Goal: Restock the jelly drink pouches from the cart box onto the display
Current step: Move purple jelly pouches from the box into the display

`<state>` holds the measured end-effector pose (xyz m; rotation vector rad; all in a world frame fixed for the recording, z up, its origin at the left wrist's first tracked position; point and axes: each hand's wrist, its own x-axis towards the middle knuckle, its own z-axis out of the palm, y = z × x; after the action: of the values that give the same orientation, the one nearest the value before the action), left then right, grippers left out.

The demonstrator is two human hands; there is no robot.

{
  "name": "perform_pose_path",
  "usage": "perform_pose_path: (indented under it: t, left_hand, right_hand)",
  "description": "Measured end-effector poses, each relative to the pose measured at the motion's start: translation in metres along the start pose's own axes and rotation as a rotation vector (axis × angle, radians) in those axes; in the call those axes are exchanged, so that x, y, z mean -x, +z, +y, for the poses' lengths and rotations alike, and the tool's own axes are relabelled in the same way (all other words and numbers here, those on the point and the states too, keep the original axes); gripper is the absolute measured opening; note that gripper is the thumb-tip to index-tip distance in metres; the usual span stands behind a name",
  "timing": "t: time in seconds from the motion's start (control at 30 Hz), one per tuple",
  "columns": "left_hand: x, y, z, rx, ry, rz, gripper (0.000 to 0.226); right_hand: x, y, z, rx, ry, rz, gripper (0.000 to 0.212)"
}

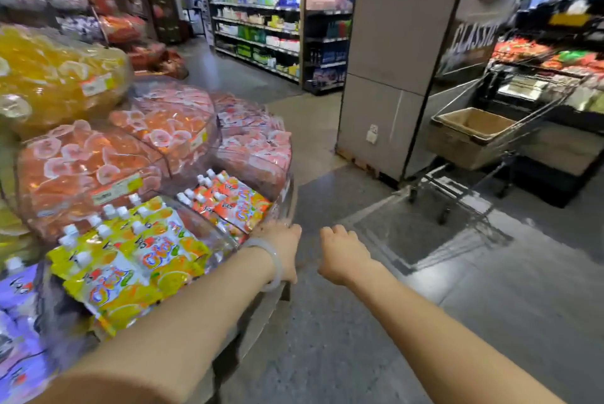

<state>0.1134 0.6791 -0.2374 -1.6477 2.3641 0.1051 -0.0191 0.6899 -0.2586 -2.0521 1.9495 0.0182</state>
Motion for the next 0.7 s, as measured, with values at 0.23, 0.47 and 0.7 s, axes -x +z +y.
perform_pose_path:
  t: [0.23,0.47,0.7]
  left_hand:
    - [-0.110,-0.008,0.126,-0.001,0.244,-0.073,0.076]
    - [-0.251,-0.039,0.208,-0.036,0.417,-0.084,0.073]
    - [-0.396,-0.100,0.272,-0.060,0.510,-0.109,0.073]
  right_hand:
    - [-0.011,-0.008,0.150,-0.020,0.338,-0.064,0.057]
    - [-0.082,-0.049,0.270,-0.021,0.511,-0.068,0.055]
    - [-0.173,-0.105,0.369,-0.064,0.586,-0.033,0.045]
